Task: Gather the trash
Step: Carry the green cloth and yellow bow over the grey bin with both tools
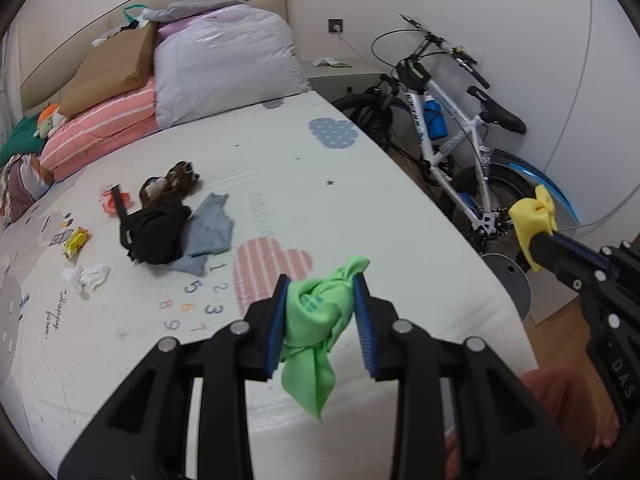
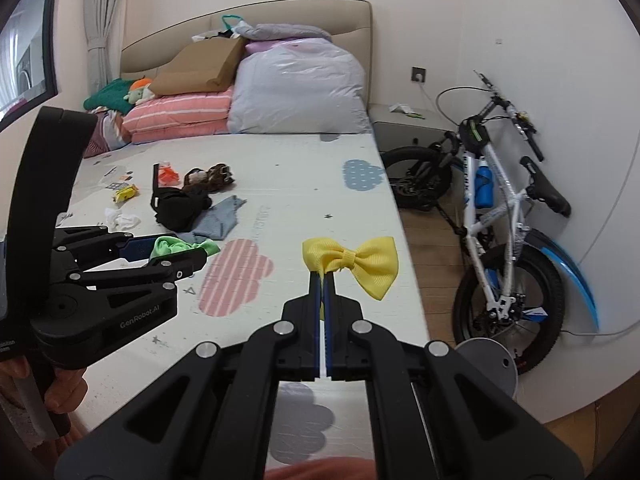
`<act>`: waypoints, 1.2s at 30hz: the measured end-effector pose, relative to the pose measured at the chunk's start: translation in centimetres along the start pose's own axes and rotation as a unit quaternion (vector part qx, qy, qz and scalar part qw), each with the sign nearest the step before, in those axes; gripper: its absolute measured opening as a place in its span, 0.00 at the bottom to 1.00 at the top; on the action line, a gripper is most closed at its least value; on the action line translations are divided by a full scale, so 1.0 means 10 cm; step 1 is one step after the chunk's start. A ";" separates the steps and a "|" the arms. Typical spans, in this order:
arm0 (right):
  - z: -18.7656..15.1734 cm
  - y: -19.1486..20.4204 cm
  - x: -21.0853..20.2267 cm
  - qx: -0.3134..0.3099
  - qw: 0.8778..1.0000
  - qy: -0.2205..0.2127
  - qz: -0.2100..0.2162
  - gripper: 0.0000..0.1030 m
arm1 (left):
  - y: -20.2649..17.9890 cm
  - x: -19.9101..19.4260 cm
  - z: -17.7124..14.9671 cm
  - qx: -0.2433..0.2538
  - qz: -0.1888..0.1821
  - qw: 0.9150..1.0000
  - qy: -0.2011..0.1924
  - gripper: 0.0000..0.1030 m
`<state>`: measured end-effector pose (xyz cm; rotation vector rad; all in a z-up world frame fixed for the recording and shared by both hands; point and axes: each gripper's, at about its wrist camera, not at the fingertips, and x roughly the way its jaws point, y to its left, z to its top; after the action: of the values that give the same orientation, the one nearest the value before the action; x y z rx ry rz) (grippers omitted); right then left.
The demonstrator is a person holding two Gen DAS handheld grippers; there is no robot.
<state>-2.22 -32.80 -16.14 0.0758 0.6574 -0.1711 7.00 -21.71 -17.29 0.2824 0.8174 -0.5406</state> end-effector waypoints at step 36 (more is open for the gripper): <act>-1.05 -3.03 0.98 0.147 0.975 0.109 -0.124 0.01 | -3.01 1.97 0.64 0.235 -0.137 0.959 0.076 0.31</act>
<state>-6.40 -62.64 -30.92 0.3015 0.8560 -0.5055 5.18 -56.27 -28.90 0.6595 0.8757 -0.9861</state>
